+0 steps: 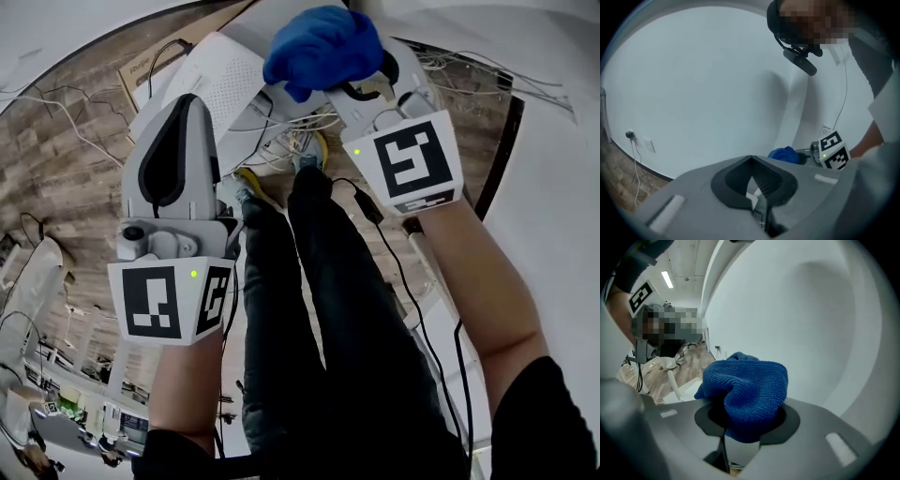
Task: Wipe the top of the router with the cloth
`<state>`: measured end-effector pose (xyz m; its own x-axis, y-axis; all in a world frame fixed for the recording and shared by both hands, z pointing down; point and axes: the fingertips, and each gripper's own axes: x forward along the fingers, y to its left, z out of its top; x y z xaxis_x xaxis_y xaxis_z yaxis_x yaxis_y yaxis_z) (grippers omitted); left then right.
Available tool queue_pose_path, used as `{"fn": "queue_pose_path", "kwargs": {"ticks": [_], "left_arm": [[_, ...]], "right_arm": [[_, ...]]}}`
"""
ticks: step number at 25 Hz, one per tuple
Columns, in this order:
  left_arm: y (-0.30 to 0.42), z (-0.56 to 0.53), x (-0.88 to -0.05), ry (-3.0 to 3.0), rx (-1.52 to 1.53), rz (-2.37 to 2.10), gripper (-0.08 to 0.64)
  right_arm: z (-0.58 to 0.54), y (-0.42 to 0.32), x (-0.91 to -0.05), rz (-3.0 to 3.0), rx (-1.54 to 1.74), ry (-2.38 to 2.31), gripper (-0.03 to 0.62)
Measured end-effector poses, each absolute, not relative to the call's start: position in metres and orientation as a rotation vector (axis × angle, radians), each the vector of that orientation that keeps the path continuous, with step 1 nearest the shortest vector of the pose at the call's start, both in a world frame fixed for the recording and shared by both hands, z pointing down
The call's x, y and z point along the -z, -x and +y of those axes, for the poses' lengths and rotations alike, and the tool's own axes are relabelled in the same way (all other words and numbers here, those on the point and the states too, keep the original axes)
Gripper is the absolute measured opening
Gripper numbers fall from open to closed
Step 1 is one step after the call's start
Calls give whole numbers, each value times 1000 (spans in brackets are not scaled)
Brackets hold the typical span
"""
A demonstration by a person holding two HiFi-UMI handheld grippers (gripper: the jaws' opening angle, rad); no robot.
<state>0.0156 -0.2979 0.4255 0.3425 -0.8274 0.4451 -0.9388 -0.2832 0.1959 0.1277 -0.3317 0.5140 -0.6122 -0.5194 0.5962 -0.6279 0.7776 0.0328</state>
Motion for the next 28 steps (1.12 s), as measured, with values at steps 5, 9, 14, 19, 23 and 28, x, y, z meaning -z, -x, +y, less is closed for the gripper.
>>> {"fn": "queue_pose_path", "kwargs": {"ticks": [5, 9, 14, 19, 23, 28], "left_arm": [[13, -277, -416, -2174, -353, -1609, 0], [42, -249, -414, -2147, -352, -1650, 0], [88, -207, -417, -2104, -348, -1694, 0], [127, -170, -442, -2033, -329, -1726, 0], [147, -144, -460, -1982, -309, -1736, 0], [165, -128, -447, -1975, -272, -1718, 0]], "right_arm": [[-303, -109, -484, -2389, -137, -841, 167], [-256, -73, -478, -2410, -132, -763, 169], [-195, -13, -518, -2403, -190, -665, 169], [-182, 19, -583, -2314, -132, -624, 167], [-183, 31, -600, -2290, -93, -609, 166], [-149, 39, -579, -2269, -120, -550, 166]]}}
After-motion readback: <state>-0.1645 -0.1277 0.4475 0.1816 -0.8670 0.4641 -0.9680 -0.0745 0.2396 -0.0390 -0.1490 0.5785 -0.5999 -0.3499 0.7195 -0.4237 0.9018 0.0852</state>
